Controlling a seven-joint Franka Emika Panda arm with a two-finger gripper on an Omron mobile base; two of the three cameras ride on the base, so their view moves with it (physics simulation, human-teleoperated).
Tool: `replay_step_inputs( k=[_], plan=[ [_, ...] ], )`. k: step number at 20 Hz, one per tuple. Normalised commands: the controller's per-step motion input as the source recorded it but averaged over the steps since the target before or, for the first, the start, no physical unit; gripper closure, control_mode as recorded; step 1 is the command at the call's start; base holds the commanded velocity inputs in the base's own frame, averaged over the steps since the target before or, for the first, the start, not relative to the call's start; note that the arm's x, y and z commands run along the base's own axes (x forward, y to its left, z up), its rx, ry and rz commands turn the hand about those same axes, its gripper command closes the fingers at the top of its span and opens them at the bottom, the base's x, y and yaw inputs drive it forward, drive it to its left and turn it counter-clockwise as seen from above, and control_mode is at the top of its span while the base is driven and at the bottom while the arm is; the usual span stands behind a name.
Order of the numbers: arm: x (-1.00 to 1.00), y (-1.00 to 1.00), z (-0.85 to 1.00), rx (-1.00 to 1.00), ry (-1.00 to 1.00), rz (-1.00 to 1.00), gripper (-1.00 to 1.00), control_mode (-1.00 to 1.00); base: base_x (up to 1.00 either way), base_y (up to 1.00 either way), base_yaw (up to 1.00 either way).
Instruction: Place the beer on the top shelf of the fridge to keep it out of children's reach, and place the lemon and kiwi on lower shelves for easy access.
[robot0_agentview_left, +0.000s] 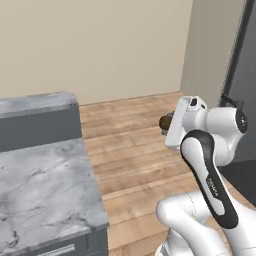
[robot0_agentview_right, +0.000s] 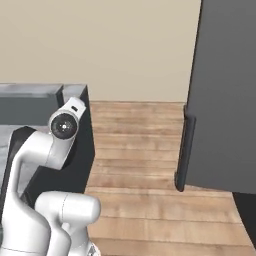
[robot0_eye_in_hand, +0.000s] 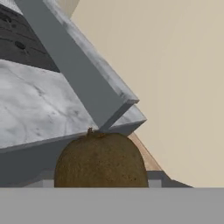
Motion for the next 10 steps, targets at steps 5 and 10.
replay_step_inputs(
  k=[5, 10],
  plan=[
    [0.00, 0.00, 0.00, 0.00, 0.00, 0.00, 1.00, 1.00, 0.94, -0.01, 0.01],
    [0.00, 0.00, 0.00, 0.00, 0.00, 0.00, 1.00, 1.00, 1.00, 0.00, 0.00]
  ],
)
